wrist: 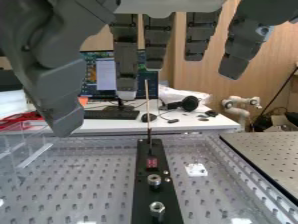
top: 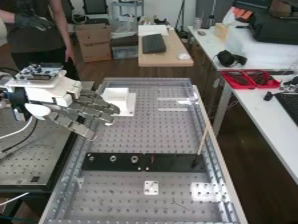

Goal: Grab the smaller nut and place it in the white container

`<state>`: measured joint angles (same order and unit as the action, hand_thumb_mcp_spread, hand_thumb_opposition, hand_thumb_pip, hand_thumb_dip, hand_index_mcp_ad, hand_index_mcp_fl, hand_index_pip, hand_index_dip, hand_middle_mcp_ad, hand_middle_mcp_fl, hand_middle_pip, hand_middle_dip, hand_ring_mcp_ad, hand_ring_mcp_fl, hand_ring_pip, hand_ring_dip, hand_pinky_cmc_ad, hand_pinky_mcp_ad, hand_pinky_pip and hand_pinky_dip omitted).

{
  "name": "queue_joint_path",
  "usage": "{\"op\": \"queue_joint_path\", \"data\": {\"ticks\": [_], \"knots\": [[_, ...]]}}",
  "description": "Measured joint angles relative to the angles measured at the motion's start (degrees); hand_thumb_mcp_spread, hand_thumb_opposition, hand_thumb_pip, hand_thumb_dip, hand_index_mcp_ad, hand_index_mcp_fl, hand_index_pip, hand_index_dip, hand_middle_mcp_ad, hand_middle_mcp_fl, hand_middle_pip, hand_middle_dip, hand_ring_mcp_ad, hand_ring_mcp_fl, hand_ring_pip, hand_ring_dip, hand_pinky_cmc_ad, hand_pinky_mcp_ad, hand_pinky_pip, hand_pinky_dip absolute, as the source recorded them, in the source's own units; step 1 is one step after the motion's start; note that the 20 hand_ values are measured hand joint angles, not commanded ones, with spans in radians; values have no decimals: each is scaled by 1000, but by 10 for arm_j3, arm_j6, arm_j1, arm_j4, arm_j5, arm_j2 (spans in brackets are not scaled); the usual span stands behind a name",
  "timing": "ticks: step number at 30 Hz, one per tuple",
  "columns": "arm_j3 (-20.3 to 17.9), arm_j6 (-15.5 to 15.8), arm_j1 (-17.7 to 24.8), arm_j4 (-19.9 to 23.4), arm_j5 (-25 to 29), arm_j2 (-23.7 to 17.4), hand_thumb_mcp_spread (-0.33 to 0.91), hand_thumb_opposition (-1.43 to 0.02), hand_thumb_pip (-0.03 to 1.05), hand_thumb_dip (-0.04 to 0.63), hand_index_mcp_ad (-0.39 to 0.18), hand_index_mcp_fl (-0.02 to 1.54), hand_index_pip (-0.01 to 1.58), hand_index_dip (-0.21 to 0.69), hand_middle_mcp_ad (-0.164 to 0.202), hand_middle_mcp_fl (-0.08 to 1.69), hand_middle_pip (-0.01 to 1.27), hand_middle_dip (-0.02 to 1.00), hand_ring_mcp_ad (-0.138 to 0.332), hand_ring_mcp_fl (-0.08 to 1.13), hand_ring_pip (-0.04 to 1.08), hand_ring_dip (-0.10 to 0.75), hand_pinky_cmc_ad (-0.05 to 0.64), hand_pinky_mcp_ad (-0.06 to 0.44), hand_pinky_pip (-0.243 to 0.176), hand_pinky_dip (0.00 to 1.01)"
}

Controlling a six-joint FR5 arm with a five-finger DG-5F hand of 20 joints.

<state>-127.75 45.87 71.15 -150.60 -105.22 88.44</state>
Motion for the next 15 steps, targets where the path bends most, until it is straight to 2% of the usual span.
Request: {"op": "queue_joint_path", "data": {"ticks": [4, 12, 15], "knots": [[-14, 1, -5, 34, -6, 16, 278, -773, 721, 138, -72, 21, 1094, 138, 23, 38, 119, 253, 155, 0, 75, 124, 419, 330, -75, 278], [-36, 22, -12, 91, -11, 46, 295, -785, 726, 147, -75, 19, 1335, 138, 21, 38, 119, 253, 159, -2, 75, 126, 412, 330, -75, 276], [-41, 28, -13, 101, -10, 53, 300, -789, 798, 152, -75, 2, 1401, 138, 21, 51, 119, 253, 154, 0, 75, 126, 412, 330, -73, 276]]}}
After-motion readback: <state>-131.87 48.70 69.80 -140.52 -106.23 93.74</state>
